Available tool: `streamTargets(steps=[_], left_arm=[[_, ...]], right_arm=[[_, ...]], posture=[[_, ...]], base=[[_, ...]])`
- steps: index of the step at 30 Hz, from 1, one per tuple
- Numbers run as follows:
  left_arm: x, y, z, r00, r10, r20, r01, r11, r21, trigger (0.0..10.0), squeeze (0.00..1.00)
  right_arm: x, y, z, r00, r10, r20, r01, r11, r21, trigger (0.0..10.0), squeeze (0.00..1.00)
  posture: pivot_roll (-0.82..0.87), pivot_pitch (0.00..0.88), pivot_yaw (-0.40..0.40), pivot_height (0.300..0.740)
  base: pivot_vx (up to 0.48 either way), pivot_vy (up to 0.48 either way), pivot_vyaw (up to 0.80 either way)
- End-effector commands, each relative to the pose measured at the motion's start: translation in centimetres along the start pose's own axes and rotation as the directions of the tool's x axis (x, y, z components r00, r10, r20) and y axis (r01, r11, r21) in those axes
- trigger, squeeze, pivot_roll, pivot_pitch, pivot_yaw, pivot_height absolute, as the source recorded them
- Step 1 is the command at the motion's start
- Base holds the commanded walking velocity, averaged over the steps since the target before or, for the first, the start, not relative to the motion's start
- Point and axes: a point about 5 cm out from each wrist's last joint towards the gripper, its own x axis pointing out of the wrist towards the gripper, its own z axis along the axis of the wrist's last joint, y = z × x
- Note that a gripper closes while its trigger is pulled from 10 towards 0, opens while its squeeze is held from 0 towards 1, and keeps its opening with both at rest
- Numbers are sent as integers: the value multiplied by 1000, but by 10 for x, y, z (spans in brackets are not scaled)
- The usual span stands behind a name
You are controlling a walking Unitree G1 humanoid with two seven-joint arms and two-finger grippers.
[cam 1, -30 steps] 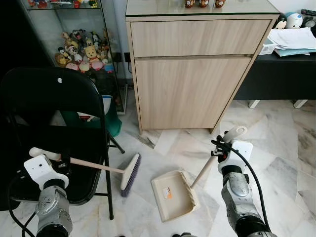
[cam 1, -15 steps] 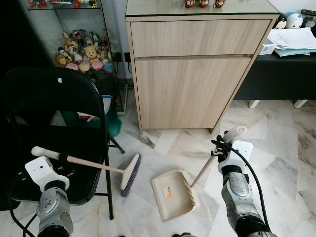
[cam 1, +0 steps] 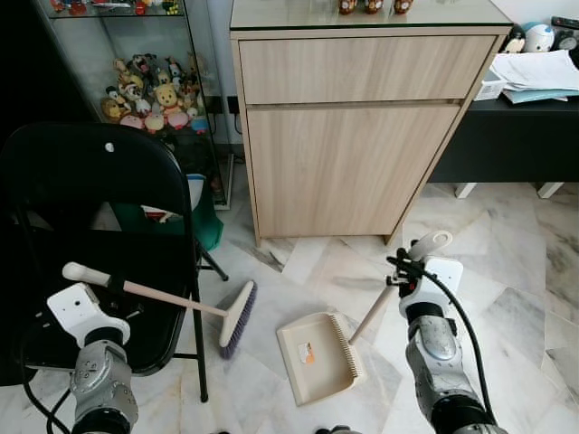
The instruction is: Sweep floor
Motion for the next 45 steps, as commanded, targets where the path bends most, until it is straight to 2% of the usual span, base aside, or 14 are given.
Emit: streamTargets(steps=[1, 2, 3, 4, 8, 10, 17, 18, 26, 29, 36, 42, 45], left_arm=[[-3, -1, -3, 1000, -20, -14, 20, 1000, -17, 0, 0], [-3, -4, -2, 999, -47, -12, 46, 999, -26, 0, 0], [-4, -7, -1, 997, -76, -11, 75, 997, -25, 2745, 0], [-6, -10, 0, 994, -111, -9, 111, 994, -25, 10000, 0], [-8, -13, 2, 988, -152, -7, 152, 988, -33, 10000, 0], [-16, -14, 8, 980, -198, 4, 198, 980, -31, 10000, 0], [-23, -15, 17, 972, -233, 10, 233, 972, -41, 10000, 0], [-23, -17, 23, 969, -248, 18, 249, 967, -50, 10000, 0], [-22, -28, 44, 969, -228, 90, 233, 972, -37, 10000, 0], [-28, -36, 50, 968, -225, 111, 231, 972, -43, 10000, 0], [-36, -35, 52, 974, -194, 116, 201, 978, -52, 10000, 0], [-36, -38, 54, 974, -191, 120, 201, 976, -81, 10000, 0], [-36, -47, 55, 968, -224, 109, 234, 968, -87, 10000, 0]], right_arm=[[1, -1, 5, 1000, -3, 24, 3, 1000, 2, 10000, 0], [1, -1, 5, 1000, -3, 24, 3, 1000, 3, 10000, 0], [1, -1, 5, 1000, -4, 24, 3, 1000, 2, 10000, 0], [1, -1, 5, 1000, -4, 24, 4, 1000, 3, 10000, 0], [1, -1, 5, 1000, -4, 24, 4, 1000, 3, 10000, 0], [2, 2, 6, 1000, 4, 24, -4, 1000, 3, 10000, 0], [4, 7, 8, 999, 22, 32, -22, 1000, -4, 10000, 0], [5, 8, 9, 999, 24, 35, -24, 1000, -3, 10000, 0], [8, 5, 13, 998, 21, 51, -20, 1000, -9, 10000, 0], [8, 5, 16, 997, 29, 69, -28, 1000, -14, 10000, 0], [8, 7, 19, 996, 42, 81, -40, 999, -19, 10000, 0], [9, 11, 20, 995, 51, 84, -50, 999, -12, 10000, 0], [9, 12, 19, 995, 54, 84, -53, 999, -10, 10000, 0]], posture=[[-99, 169, -13, 740], [-94, 170, -11, 740], [-94, 170, -11, 740], [-91, 171, -10, 740], [-87, 172, -9, 740], [-79, 171, -9, 740], [-63, 167, -10, 740], [-63, 161, -8, 740], [-65, 145, -4, 740], [-65, 133, -7, 740], [-55, 114, -10, 740], [-52, 100, -10, 740], [-54, 93, -8, 740]], base=[[0, 0, 0], [0, 0, 0], [0, 0, 0], [0, 0, 0], [0, 0, 0], [0, 0, 0], [0, 0, 0], [0, 0, 0], [0, 0, 0], [0, 0, 0], [0, 0, 0], [0, 0, 0], [0, 0, 0]])
